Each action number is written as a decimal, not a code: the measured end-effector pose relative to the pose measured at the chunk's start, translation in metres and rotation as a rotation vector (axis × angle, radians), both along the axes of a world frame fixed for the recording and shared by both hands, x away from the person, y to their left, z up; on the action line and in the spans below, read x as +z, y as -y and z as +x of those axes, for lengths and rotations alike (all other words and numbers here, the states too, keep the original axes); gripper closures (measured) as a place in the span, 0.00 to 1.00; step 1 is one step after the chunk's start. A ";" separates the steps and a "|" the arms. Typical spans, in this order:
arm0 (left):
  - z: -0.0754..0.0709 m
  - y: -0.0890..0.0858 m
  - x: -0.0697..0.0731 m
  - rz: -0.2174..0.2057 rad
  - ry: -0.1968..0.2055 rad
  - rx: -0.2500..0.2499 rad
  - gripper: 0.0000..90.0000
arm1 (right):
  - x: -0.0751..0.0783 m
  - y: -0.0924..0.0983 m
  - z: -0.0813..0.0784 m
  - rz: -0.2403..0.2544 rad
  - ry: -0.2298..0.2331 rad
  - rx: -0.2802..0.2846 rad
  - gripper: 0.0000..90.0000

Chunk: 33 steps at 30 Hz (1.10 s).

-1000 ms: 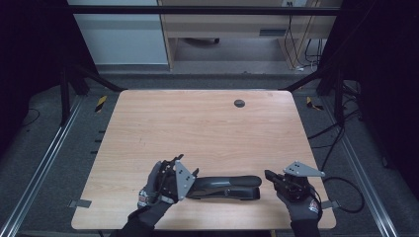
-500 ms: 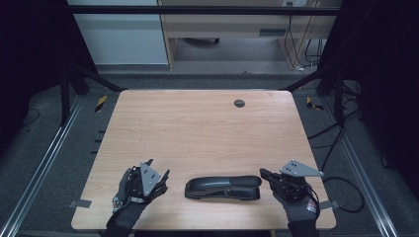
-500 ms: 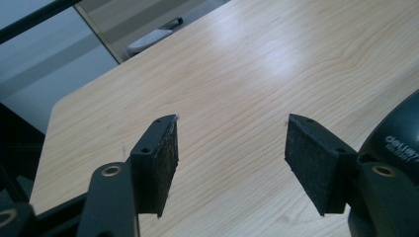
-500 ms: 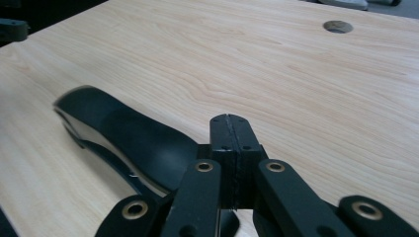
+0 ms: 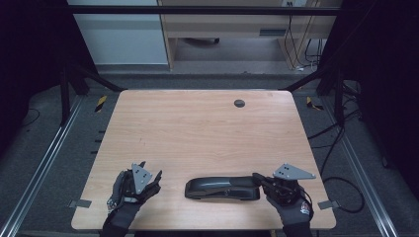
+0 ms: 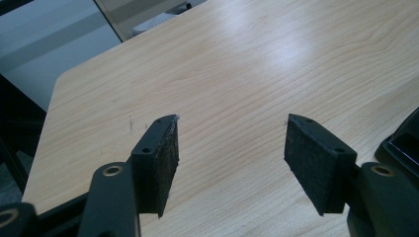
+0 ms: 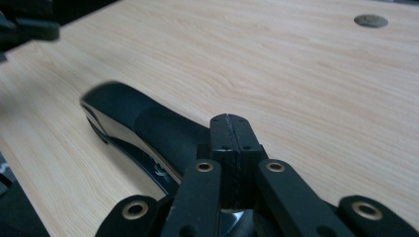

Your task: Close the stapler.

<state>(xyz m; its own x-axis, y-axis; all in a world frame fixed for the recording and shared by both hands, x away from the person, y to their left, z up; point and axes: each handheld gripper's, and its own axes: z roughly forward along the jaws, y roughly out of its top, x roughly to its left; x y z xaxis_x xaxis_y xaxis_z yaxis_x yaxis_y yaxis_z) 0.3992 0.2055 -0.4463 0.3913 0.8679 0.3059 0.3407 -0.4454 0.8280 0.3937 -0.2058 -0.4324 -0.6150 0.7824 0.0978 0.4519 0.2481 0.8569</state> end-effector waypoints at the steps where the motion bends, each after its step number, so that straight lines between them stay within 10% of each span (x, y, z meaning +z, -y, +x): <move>1: 0.000 0.000 0.000 0.000 0.000 0.001 0.42 | -0.003 0.000 0.000 -0.005 -0.005 -0.005 1.00; 33: 0.000 -0.002 0.000 -0.004 -0.002 0.006 0.42 | -0.022 -0.002 -0.008 0.002 -0.005 -0.058 1.00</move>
<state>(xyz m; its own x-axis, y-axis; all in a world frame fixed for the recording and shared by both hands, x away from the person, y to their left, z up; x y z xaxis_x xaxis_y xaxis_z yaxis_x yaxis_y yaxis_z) 0.3987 0.2072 -0.4466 0.3868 0.8716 0.3011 0.3454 -0.4397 0.8291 0.3857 -0.2036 -0.4545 -0.5680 0.8166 0.1027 0.4698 0.2192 0.8551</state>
